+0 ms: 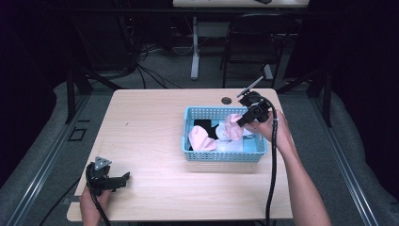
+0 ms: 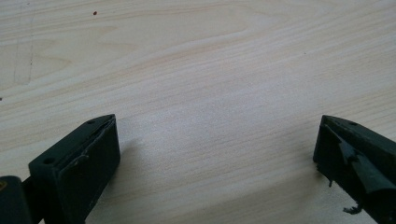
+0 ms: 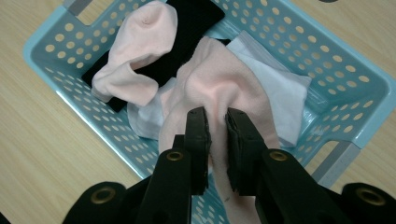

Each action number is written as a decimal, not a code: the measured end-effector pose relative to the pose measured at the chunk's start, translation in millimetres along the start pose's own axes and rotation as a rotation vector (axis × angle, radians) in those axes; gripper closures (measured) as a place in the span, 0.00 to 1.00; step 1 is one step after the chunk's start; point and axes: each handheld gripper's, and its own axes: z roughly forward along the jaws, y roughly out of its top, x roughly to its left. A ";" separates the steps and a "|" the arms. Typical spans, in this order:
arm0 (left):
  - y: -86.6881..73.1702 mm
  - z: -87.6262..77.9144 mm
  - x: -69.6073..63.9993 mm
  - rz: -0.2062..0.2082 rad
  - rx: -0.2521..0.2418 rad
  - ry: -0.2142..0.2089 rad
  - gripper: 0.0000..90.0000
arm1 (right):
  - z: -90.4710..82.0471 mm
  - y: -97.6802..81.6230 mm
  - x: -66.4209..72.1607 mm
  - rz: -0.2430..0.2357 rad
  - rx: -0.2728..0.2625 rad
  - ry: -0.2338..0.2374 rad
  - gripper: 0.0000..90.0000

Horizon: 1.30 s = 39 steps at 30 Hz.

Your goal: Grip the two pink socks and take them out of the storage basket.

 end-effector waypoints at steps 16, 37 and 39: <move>0.0 0.0 0.0 0.000 0.000 0.000 0.01 | -42.9 -8.4 19.1 -0.021 -0.075 -0.005 0.88; 0.0 0.0 0.1 -0.001 0.001 -0.001 0.01 | -51.2 -40.2 70.6 -0.112 -0.094 0.057 0.87; 0.0 0.0 0.1 0.000 0.001 0.000 0.01 | -50.5 -42.1 72.6 -0.118 -0.093 0.061 0.87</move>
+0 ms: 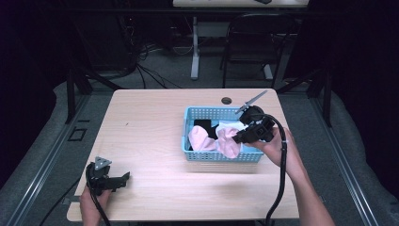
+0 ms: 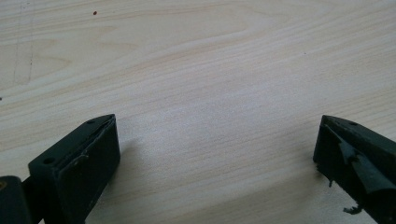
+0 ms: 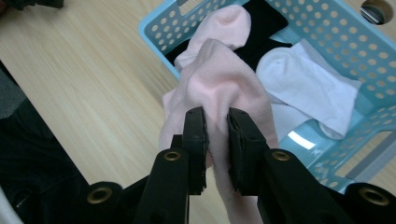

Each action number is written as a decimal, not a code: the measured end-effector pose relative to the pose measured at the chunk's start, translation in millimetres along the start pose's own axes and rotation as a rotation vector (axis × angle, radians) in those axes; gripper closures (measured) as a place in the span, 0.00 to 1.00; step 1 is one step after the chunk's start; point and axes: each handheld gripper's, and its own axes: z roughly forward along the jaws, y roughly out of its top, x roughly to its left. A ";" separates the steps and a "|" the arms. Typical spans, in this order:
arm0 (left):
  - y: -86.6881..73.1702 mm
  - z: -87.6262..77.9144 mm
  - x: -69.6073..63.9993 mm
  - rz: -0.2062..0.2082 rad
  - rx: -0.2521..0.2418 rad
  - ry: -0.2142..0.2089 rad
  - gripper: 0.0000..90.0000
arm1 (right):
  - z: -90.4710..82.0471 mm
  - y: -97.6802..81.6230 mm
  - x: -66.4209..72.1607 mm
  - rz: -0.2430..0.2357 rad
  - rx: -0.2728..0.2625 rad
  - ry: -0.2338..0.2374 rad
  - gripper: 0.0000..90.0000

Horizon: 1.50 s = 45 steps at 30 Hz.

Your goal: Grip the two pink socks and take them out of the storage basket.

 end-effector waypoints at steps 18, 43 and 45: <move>0.1 0.5 0.1 -0.005 -0.003 -0.001 0.01 | 51.0 -41.2 36.7 -0.023 0.046 0.098 0.87; 0.5 0.4 0.2 0.002 0.001 -0.001 0.01 | 127.0 -59.0 57.3 0.012 0.081 0.116 0.47; 0.5 0.5 0.4 0.001 0.001 -0.001 0.01 | 121.9 -59.5 56.8 0.015 0.070 0.123 0.39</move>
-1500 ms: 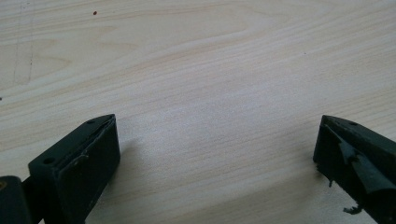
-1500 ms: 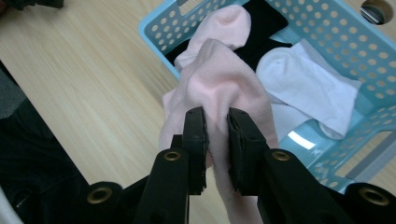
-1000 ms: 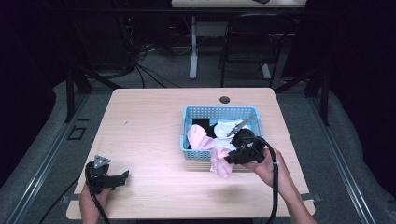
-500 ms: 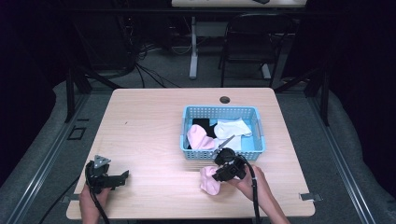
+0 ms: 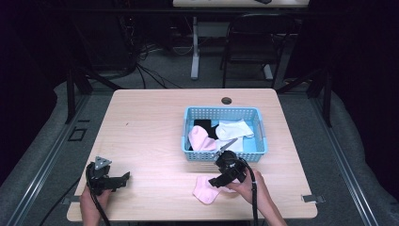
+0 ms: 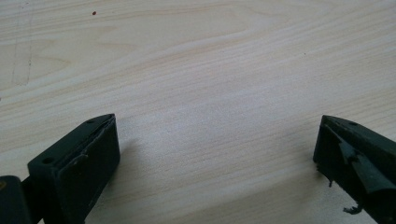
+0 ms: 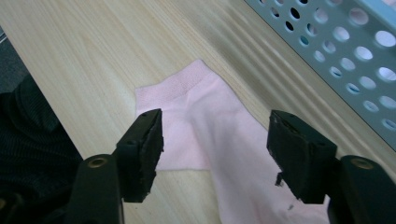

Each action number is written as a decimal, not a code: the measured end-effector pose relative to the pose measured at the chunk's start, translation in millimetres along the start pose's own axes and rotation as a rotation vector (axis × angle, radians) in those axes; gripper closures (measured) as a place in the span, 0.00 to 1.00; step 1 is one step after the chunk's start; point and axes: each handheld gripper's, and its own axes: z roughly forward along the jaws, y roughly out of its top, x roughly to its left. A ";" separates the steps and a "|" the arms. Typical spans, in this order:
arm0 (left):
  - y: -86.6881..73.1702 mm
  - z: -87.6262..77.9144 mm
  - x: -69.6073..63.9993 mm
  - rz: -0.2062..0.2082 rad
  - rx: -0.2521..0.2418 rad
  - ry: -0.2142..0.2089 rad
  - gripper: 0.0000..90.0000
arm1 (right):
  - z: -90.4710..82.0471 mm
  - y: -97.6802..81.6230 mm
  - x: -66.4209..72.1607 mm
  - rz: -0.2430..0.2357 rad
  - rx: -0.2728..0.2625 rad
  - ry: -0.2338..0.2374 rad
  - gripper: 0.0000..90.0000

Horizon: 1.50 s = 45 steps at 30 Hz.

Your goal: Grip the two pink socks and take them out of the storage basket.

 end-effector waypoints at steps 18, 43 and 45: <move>0.0 -0.2 -0.2 0.002 0.001 0.001 0.01 | -39.4 -8.4 -2.6 -0.046 0.014 -0.011 0.15; -0.2 -0.3 -0.3 0.002 0.000 0.002 0.01 | -78.7 37.7 -48.6 0.000 -0.072 -0.107 0.00; -0.2 -0.4 -0.6 0.001 0.000 0.002 0.01 | -78.9 42.5 -54.1 0.004 -0.076 -0.112 0.00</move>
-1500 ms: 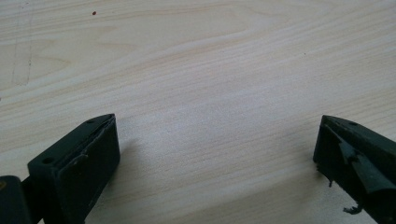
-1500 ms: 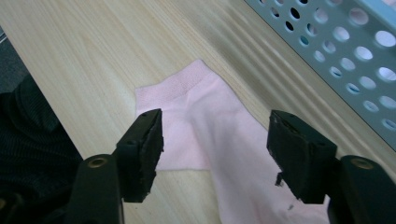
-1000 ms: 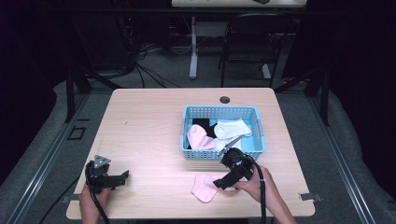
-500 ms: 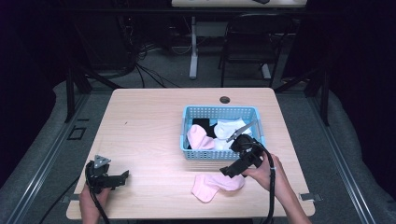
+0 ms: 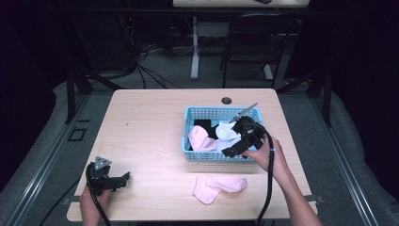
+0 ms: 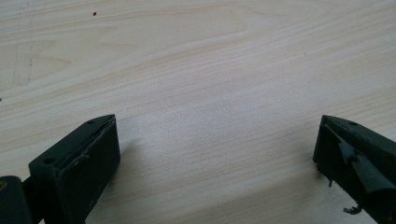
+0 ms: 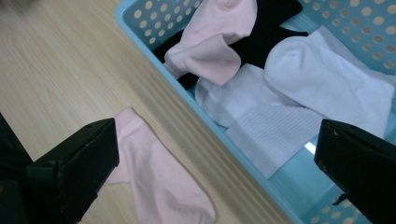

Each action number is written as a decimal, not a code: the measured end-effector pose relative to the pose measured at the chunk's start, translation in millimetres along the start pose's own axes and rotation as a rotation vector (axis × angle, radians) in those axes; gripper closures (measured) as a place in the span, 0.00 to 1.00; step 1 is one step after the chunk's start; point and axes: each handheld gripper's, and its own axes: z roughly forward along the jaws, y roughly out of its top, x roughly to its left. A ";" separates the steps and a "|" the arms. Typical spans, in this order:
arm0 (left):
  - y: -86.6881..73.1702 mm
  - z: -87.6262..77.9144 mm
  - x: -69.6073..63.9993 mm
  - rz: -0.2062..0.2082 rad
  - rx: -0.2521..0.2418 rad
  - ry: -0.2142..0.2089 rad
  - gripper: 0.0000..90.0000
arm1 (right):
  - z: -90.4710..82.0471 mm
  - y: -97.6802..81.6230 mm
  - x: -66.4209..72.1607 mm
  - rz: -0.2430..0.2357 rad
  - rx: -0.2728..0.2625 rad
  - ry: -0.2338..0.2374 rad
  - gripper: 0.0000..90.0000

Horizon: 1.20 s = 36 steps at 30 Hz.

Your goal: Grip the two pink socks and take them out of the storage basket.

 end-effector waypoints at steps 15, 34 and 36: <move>0.0 -0.1 -0.1 0.003 0.000 0.001 0.01 | 27.7 36.8 -26.2 0.018 0.045 0.018 0.00; -0.1 -0.2 -0.3 0.004 -0.002 0.004 0.01 | 102.2 68.9 -14.5 0.017 0.147 0.061 0.15; -0.1 -0.1 -0.5 0.001 -0.004 0.004 0.01 | 110.6 69.7 -14.4 0.033 0.159 0.067 0.19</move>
